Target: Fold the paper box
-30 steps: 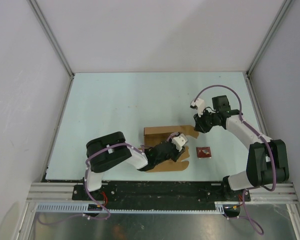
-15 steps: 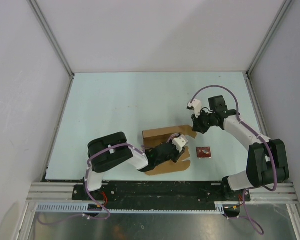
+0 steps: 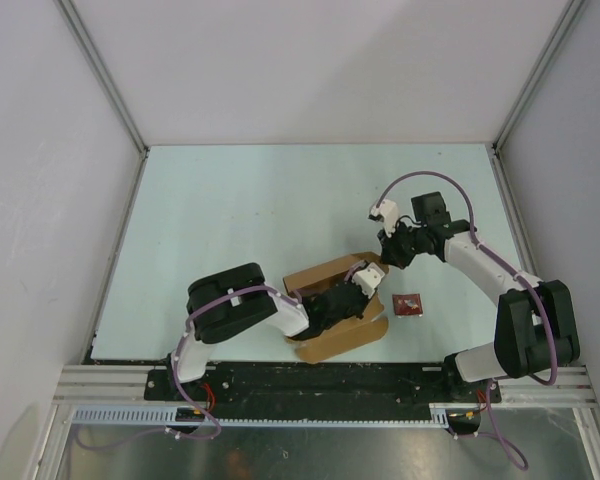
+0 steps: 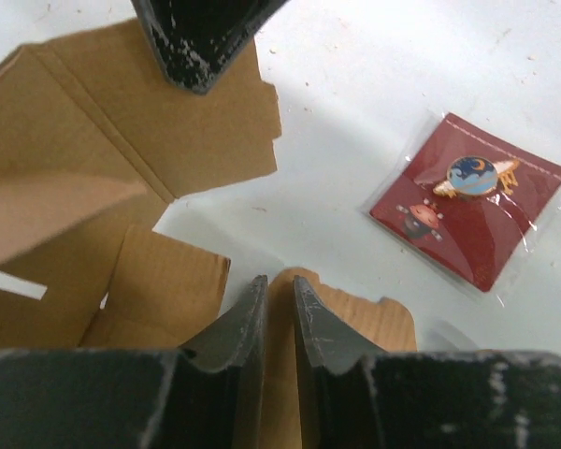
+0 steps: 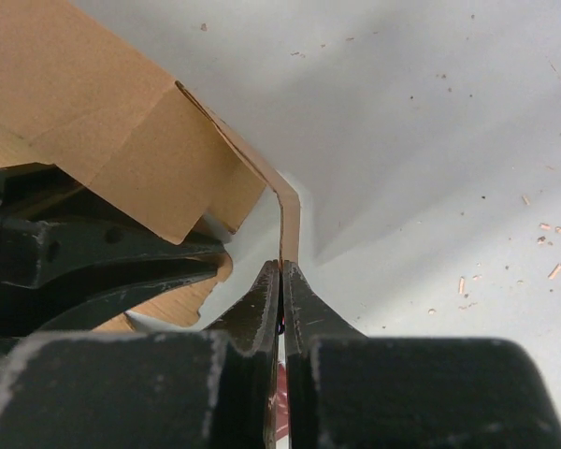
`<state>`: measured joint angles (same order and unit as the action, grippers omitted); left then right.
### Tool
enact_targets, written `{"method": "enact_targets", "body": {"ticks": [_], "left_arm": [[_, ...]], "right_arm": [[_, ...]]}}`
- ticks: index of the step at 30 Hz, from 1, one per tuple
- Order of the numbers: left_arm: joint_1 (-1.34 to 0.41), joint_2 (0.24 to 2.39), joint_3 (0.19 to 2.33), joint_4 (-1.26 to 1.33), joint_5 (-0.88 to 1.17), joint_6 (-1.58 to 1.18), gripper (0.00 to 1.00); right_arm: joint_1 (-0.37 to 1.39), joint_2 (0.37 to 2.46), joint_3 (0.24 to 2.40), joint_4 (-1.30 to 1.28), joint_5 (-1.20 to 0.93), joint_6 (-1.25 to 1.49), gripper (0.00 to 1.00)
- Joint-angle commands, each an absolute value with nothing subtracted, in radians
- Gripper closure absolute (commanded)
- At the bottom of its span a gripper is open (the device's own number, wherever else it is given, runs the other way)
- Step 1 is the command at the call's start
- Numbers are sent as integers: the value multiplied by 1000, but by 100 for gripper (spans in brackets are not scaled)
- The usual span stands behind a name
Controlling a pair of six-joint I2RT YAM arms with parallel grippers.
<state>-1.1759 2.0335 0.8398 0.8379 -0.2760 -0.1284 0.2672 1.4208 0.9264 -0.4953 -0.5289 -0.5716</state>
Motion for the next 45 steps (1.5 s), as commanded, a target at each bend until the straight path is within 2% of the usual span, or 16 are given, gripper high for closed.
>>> {"method": "enact_targets", "body": {"ticks": [1, 12, 31, 45], "left_arm": [[-1177, 2072, 905, 750, -367, -137, 79], [-1177, 2053, 919, 713, -380, -147, 79], [-1178, 1796, 845, 716, -328, -97, 63], [-1175, 1845, 750, 721, -351, -141, 66]], "right_arm": [[285, 1397, 962, -499, -560, -552, 100], [270, 1405, 963, -470, -561, -542, 100], [250, 1486, 962, -293, -479, -594, 100], [238, 1529, 1022, -268, -497, -657, 100]]}}
